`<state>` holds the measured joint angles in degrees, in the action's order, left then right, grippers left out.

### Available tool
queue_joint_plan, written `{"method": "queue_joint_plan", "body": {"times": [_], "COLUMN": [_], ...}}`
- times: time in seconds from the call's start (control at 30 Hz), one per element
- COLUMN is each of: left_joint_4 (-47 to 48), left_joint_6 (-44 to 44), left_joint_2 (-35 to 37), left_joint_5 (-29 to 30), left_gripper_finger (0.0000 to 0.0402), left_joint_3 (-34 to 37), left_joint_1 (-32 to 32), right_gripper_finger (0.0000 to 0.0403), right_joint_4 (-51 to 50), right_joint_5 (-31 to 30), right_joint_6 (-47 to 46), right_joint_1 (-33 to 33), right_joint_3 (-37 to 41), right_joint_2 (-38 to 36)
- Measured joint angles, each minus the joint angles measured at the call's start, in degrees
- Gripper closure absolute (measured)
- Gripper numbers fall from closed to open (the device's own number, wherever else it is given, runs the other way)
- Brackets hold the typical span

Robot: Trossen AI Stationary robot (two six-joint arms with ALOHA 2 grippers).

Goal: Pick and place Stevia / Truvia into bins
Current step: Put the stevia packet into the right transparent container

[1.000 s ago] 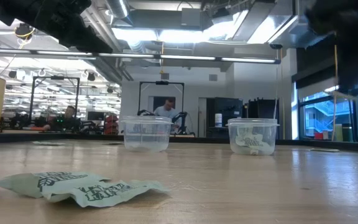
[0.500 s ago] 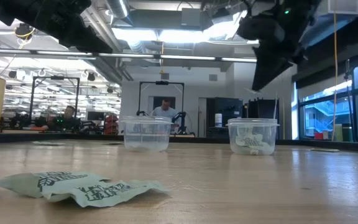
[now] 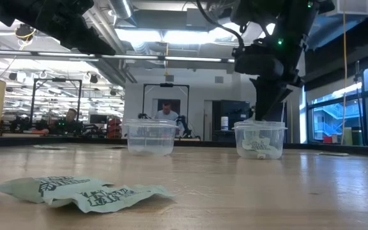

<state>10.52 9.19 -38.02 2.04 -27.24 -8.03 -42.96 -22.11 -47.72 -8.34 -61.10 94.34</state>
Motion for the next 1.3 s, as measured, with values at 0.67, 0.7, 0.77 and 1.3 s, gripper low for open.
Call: {"method": "queue_joint_plan", "body": {"times": [0.67,0.7,0.77,1.3], "left_joint_4": [0.0,0.0,0.0,0.0], "left_joint_6": [-0.6,-0.7,-0.7,-1.0], "left_joint_2": [0.0,0.0,0.0,0.0], "left_joint_5": [0.0,0.0,0.0,0.0], "left_gripper_finger": [0.0288,0.0288,0.0288,0.0288], "left_joint_3": [0.0,0.0,0.0,0.0], "left_joint_1": [0.0,0.0,0.0,0.0], "right_gripper_finger": [0.0309,0.03,0.0286,0.0273], "right_joint_4": [-0.9,-2.0,-5.0,-32.6], "right_joint_5": [1.4,1.4,1.4,3.3], "right_joint_6": [0.1,0.0,0.0,-8.3], "right_joint_1": [-0.1,-0.1,-0.1,8.9], "right_joint_3": [-0.3,-0.7,-1.7,-3.4], "right_joint_2": [-1.0,-1.4,-2.4,-8.1]}}
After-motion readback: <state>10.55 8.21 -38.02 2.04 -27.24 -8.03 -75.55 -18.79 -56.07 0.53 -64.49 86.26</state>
